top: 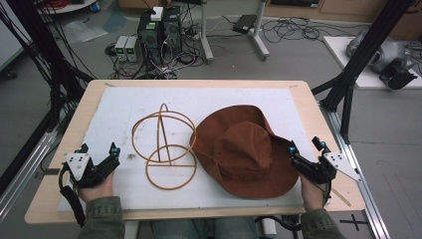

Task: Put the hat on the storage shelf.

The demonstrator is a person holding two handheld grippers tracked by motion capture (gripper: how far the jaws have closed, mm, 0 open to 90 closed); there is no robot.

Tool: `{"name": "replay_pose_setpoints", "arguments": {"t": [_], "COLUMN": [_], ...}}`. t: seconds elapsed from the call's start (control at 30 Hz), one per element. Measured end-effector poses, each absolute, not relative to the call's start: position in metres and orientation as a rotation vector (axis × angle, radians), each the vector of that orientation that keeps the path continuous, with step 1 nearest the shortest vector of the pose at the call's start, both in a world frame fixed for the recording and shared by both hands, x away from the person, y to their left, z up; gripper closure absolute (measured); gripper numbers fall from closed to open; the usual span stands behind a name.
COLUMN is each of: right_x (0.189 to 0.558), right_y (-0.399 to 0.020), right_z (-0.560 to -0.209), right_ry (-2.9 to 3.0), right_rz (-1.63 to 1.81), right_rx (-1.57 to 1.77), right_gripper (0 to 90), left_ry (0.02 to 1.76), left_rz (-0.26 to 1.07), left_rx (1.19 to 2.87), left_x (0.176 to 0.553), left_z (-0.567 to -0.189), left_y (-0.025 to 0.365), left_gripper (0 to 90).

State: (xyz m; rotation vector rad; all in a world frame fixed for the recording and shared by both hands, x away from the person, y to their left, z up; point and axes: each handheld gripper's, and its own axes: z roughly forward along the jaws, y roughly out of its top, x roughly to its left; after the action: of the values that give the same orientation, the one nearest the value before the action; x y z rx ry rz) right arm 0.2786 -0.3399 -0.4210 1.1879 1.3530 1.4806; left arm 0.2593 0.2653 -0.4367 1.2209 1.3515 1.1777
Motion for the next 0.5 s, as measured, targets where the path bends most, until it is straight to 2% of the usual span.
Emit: {"name": "replay_pose_setpoints", "arguments": {"t": [0.5], "right_x": [0.2764], "right_y": [-0.3438], "right_z": [-0.4205], "right_ry": [1.342], "right_rz": [1.479], "right_rx": [1.203], "right_gripper": [12.1], "left_ry": [1.358], "left_rz": [1.17], "left_rx": [1.209], "left_x": [0.2608], "left_z": [-0.4368], "left_y": [0.2665], "left_gripper": [15.1]}}
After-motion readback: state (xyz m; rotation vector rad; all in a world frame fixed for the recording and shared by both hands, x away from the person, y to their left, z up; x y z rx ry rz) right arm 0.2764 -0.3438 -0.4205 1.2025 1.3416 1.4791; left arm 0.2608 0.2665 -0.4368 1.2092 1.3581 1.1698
